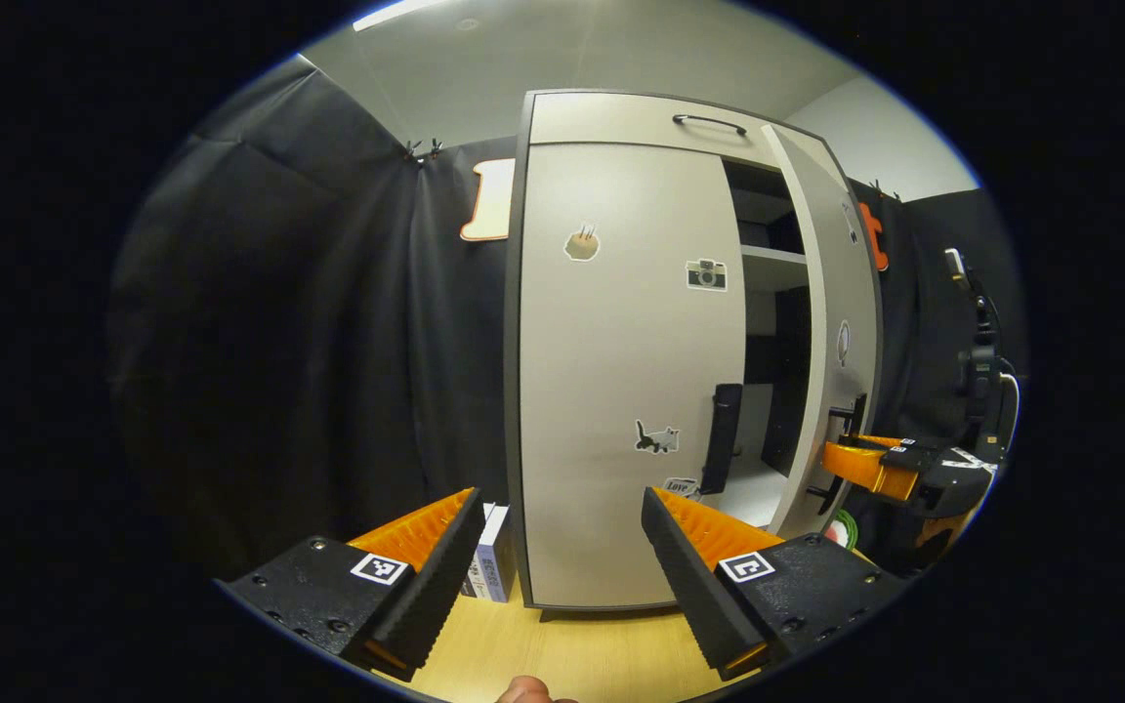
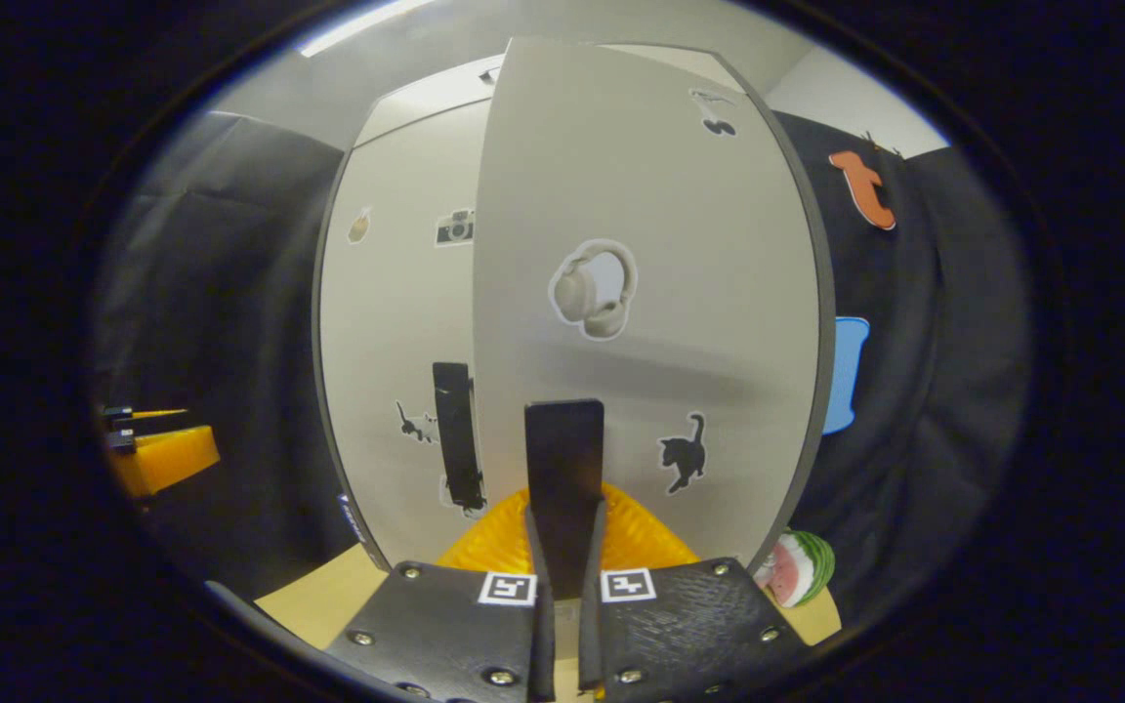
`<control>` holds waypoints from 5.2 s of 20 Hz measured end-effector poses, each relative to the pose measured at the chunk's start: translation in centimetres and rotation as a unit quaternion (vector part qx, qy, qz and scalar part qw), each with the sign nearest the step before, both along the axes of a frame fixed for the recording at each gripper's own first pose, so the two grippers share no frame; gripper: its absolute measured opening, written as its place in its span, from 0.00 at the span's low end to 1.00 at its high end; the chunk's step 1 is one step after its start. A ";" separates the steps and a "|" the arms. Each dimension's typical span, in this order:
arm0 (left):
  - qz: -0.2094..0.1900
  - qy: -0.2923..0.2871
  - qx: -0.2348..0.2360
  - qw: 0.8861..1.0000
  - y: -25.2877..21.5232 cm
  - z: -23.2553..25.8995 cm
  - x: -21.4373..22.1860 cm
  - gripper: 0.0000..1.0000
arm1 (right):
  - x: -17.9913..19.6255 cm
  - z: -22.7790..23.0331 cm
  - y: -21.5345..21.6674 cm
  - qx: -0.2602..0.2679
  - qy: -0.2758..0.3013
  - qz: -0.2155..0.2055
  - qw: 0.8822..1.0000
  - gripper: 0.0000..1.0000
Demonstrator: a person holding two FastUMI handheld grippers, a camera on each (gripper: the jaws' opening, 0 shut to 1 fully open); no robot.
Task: Open the right door of the double-door shoe cabinet with the right hand, and open the left door with the left hand.
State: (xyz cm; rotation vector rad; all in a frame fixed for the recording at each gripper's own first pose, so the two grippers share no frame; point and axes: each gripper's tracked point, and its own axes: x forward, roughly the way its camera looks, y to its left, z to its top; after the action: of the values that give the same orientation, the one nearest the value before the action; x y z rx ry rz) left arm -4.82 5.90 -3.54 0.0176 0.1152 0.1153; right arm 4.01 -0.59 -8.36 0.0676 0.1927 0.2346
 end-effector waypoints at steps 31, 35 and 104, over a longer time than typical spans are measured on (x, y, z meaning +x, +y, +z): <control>-0.094 0.024 -0.014 0.995 -7.4 -2.4 1.9 1.00 | -4.6 0.3 -7.9 -0.018 0.007 -0.089 0.996 0.12; -0.106 0.024 -0.014 0.994 -8.5 -2.3 1.8 1.00 | -4.7 0.2 -8.9 -0.014 0.007 -0.108 0.994 0.08; -0.075 0.015 0.022 0.997 -13.4 -5.1 18.6 0.25 | -17.4 -2.5 -23.3 -0.039 0.062 -0.327 0.942 0.20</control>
State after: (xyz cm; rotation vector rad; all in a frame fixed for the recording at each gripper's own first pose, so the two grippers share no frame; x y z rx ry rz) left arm 13.80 -7.48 -8.61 0.0717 0.1413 -0.0323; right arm -13.41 -23.89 -10.84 0.0652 0.2931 -0.4430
